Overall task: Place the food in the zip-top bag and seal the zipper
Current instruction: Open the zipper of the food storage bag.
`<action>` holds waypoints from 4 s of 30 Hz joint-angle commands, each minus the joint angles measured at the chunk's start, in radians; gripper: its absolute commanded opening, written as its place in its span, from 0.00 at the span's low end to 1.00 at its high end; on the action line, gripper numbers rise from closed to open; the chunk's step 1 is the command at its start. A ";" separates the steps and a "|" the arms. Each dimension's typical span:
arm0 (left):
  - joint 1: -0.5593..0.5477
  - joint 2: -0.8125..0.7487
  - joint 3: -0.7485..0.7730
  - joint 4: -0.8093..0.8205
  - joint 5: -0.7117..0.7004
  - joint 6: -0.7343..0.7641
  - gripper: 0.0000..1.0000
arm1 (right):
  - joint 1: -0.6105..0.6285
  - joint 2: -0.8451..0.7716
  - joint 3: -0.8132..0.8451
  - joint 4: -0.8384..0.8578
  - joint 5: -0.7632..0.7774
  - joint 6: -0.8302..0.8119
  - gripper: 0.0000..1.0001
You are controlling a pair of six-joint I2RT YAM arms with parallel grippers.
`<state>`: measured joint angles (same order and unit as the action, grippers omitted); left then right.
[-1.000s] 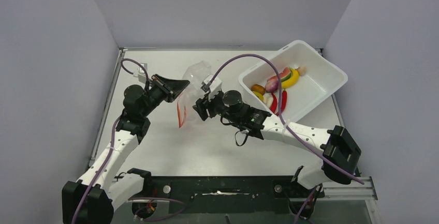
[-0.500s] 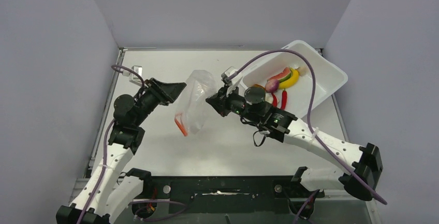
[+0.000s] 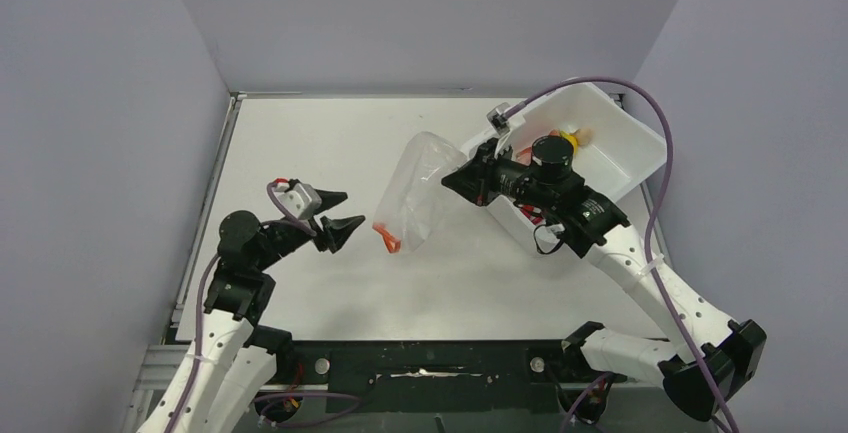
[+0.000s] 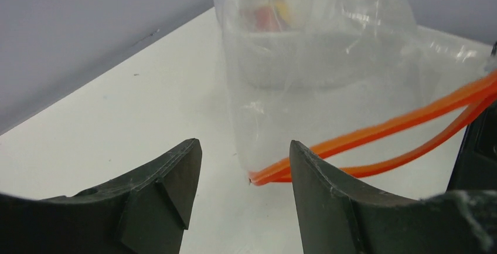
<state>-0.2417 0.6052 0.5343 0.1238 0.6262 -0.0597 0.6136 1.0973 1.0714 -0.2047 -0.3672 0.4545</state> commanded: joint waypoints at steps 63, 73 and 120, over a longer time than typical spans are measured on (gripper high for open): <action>-0.160 -0.108 0.027 -0.047 -0.102 -0.036 0.00 | -0.013 0.050 0.095 -0.086 0.203 0.289 0.80; -0.160 -0.088 0.195 -0.338 -0.419 -0.220 0.00 | 0.173 0.089 0.181 -0.128 0.399 0.245 0.89; -0.159 0.012 0.119 -0.376 -0.465 -0.423 0.00 | 0.370 0.395 0.128 0.000 0.678 0.317 0.40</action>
<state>-0.3985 0.6174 0.6109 -0.2436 0.1612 -0.5339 1.0157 1.5238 1.2507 -0.1741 0.1814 0.7605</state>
